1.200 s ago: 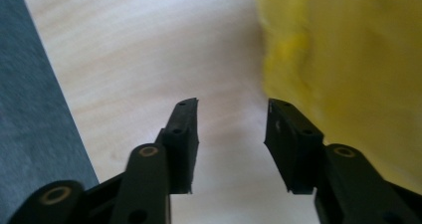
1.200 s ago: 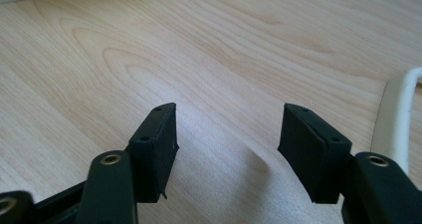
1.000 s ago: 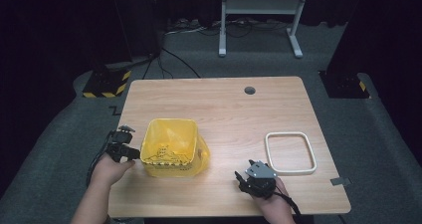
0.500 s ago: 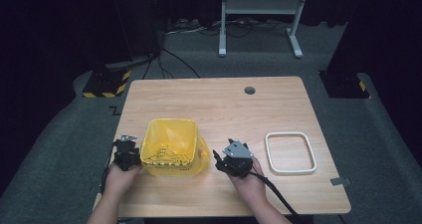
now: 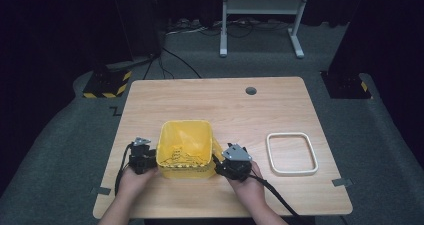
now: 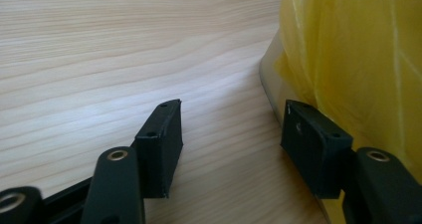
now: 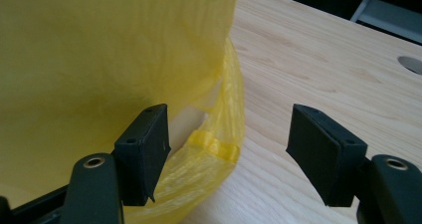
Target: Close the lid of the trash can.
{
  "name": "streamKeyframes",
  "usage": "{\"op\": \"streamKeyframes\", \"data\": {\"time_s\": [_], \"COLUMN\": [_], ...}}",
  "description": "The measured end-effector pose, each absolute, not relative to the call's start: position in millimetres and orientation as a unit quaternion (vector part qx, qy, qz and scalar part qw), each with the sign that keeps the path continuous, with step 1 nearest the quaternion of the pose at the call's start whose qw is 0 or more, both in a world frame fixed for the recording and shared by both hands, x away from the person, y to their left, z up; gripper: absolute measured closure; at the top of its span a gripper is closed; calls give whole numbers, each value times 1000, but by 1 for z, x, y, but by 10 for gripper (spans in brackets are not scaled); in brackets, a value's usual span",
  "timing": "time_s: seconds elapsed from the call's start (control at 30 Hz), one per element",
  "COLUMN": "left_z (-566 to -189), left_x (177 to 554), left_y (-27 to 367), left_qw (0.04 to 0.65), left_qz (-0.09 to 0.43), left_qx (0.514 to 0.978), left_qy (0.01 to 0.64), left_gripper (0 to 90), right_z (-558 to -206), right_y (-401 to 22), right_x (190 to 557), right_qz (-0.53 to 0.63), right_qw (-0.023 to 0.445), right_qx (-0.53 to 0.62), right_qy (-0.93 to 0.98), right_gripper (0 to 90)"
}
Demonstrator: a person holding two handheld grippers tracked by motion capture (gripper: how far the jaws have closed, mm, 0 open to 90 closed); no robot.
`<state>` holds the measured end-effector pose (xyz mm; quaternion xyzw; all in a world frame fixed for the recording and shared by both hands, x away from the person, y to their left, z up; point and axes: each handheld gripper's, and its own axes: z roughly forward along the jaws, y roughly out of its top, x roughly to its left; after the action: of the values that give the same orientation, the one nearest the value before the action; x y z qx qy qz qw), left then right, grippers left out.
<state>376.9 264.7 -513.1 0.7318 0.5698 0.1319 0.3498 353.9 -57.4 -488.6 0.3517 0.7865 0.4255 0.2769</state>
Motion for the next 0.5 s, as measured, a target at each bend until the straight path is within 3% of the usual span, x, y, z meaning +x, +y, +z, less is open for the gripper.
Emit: {"op": "streamKeyframes", "data": {"time_s": [0.5], "left_z": [-510], "left_x": [376], "left_y": [173], "left_qw": [354], "left_qz": [122], "left_qx": [765], "left_qy": [525], "left_gripper": [412], "right_z": [-492], "right_y": [-143], "right_x": [332], "right_qz": [429], "right_qw": [301], "right_qx": [395], "right_qy": [755], "right_gripper": [332]}}
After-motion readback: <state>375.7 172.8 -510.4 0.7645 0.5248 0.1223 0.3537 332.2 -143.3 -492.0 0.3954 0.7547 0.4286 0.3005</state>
